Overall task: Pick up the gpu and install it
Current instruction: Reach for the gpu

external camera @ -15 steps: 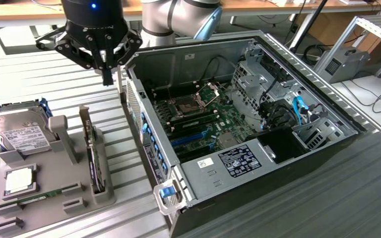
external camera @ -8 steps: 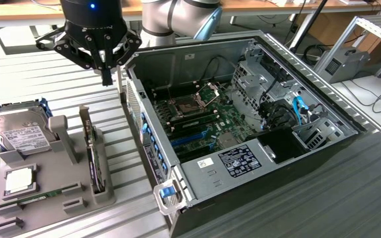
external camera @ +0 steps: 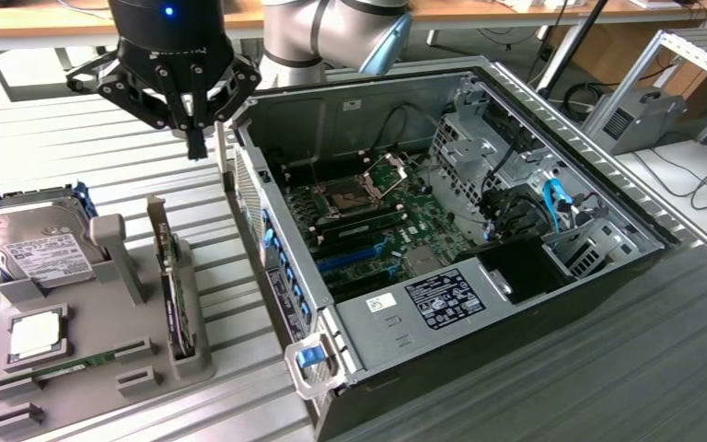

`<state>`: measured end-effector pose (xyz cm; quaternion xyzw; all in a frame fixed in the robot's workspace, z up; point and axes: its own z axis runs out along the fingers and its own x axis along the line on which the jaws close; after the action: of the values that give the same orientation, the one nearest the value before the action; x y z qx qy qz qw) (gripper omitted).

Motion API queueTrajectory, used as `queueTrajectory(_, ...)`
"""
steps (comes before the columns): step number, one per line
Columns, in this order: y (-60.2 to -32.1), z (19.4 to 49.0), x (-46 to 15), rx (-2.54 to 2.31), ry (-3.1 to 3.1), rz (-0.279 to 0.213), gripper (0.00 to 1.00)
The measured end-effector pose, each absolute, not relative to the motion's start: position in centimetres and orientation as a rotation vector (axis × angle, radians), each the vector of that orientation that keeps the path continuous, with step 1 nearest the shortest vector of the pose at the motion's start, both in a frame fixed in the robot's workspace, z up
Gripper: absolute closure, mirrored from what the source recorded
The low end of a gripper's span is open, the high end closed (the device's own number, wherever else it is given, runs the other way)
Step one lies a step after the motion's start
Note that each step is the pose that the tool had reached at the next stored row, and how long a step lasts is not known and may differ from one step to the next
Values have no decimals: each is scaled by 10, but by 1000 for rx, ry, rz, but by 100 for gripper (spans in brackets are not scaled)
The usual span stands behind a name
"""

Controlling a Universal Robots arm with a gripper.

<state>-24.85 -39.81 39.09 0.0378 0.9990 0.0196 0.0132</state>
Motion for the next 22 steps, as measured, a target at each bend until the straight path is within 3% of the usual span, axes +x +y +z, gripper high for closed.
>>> queueTrajectory(22, -398, 391, -257, 118, 3112, 61, 89)
